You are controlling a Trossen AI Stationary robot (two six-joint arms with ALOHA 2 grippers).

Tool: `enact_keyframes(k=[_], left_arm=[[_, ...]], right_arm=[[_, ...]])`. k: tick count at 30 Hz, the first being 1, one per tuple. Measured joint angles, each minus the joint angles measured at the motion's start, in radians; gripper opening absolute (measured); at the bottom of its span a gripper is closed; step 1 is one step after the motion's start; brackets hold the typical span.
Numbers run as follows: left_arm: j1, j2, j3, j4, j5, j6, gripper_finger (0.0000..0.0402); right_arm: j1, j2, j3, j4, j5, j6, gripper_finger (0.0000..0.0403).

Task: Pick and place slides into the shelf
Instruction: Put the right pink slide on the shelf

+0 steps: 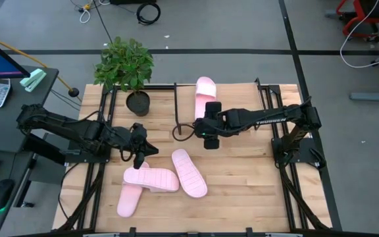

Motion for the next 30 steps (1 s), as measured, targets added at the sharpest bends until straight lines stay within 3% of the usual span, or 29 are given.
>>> enact_keyframes(k=[19,30], left_arm=[[0.000,0.000,0.000,0.001,0.000,0.024,0.0039],[0.000,0.000,0.000,0.001,0.000,0.027,0.0041]], right_arm=[[-0.048,0.000,0.000,0.009,-0.072,0.027,0.0177],[-0.081,0.000,0.000,0.009,-0.157,0.026,0.0114]])
